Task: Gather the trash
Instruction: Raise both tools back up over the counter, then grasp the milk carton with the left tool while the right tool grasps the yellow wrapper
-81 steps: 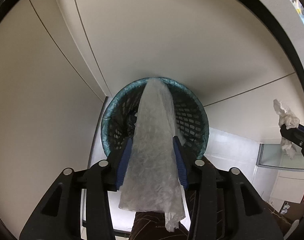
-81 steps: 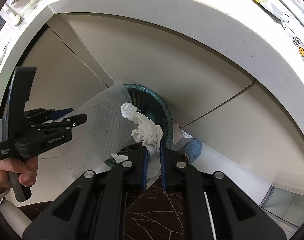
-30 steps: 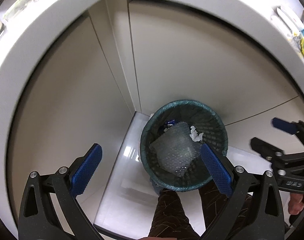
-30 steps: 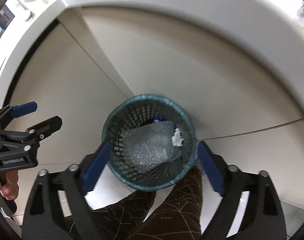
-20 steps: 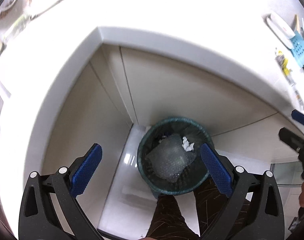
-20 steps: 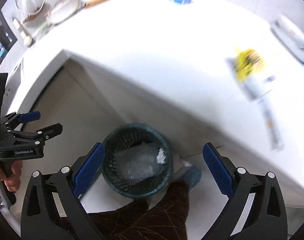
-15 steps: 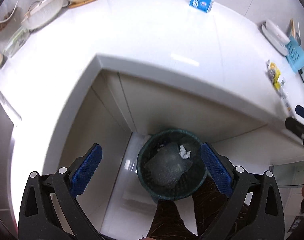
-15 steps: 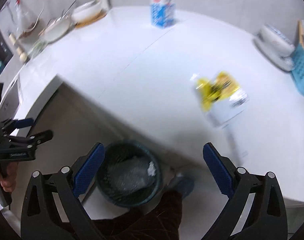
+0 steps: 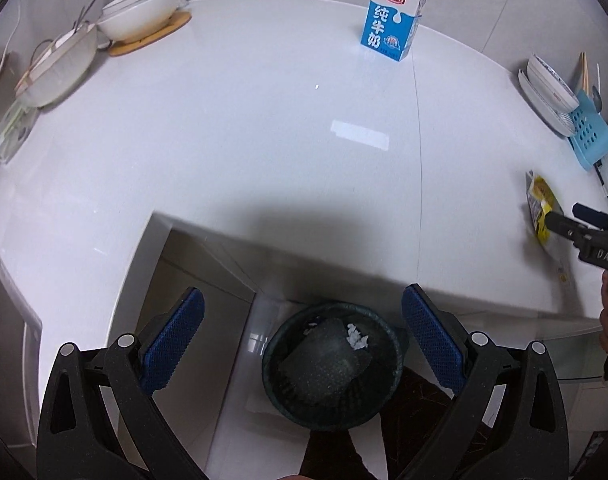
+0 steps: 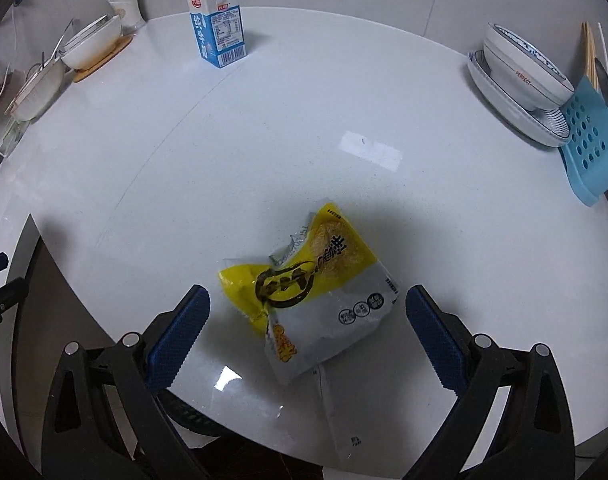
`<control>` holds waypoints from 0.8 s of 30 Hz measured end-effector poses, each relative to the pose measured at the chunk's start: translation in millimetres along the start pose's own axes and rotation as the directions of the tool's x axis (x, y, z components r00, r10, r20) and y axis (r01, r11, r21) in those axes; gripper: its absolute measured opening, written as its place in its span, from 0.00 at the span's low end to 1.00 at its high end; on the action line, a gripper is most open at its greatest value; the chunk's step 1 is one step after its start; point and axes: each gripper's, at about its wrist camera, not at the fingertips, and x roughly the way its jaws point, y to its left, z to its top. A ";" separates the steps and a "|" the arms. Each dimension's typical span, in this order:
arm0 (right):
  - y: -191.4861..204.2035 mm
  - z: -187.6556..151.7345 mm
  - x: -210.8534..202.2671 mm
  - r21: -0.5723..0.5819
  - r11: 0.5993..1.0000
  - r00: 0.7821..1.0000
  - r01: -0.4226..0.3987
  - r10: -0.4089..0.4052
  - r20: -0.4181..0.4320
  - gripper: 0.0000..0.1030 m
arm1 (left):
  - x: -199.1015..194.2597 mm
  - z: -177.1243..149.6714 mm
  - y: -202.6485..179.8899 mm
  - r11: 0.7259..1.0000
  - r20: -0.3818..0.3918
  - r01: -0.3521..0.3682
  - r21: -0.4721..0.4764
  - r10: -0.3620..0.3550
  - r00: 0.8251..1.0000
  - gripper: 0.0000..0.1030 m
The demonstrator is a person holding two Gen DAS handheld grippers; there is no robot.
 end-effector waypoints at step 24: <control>-28.7 31.4 24.2 0.008 0.999 0.997 -0.039 0.039 -0.061 0.73 | 97.0 204.8 -75.1 0.996 0.097 0.080 0.043 -0.084 0.992 0.94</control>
